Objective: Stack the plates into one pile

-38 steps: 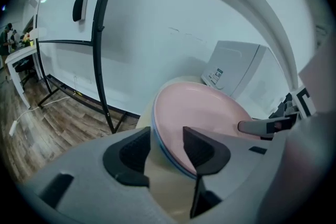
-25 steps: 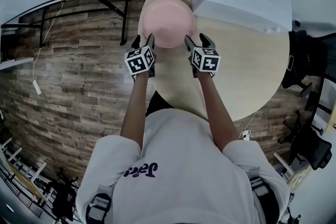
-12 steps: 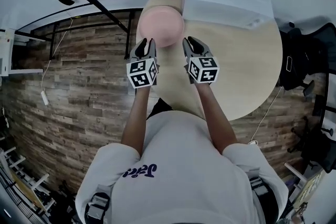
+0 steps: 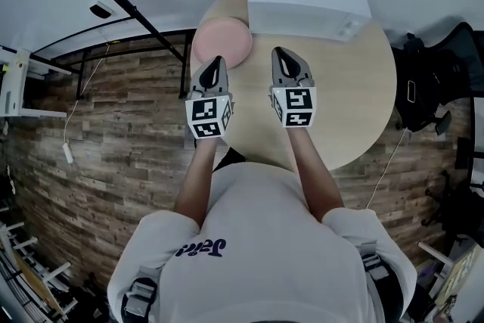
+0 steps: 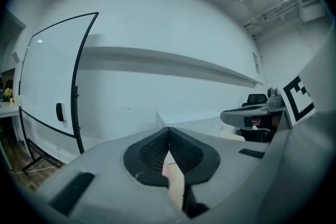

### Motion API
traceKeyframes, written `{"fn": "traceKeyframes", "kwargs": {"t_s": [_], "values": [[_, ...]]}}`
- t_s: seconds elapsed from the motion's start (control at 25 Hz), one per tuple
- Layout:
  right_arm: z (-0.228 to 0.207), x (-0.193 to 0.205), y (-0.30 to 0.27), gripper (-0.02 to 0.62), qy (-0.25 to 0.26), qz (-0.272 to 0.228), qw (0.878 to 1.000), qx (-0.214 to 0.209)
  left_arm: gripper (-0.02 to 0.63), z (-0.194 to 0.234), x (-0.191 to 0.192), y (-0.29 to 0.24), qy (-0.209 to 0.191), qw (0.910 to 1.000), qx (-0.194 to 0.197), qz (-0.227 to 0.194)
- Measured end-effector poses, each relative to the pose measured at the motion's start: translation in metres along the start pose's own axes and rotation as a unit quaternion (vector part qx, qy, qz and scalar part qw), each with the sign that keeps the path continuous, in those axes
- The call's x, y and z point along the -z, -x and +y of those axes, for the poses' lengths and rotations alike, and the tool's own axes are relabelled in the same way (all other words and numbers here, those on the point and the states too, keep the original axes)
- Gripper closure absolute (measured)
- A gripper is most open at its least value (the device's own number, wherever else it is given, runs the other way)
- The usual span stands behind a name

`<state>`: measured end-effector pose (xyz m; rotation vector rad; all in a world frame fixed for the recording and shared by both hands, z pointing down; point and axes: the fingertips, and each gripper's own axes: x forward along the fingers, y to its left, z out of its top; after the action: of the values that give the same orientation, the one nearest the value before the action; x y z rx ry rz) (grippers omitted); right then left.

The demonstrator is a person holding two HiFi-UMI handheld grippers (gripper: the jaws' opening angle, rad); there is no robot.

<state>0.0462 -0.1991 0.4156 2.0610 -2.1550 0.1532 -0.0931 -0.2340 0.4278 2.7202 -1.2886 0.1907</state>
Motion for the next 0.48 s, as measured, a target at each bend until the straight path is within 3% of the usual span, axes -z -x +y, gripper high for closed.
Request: {"fn": "traceKeyframes", "kwargs": {"t_s": [0.12, 0.28, 0.48], "values": [[-0.006, -0.008, 0.016, 0.578, 0.014, -0.012, 1.0, 0.016, 0.591, -0.012, -0.014, 0.01, -0.005, 0.9998, 0.004, -0.019], [-0.008, -0.007, 0.033, 0.578, -0.007, -0.013, 1.0, 0.011, 0.591, -0.02, -0.024, 0.024, -0.001, 0.9991, -0.001, -0.042], [-0.014, -0.003, 0.047, 0.58, -0.013, -0.014, 1.0, 0.008, 0.591, -0.031, -0.019, 0.031, 0.003, 0.9992, -0.008, -0.038]]}}
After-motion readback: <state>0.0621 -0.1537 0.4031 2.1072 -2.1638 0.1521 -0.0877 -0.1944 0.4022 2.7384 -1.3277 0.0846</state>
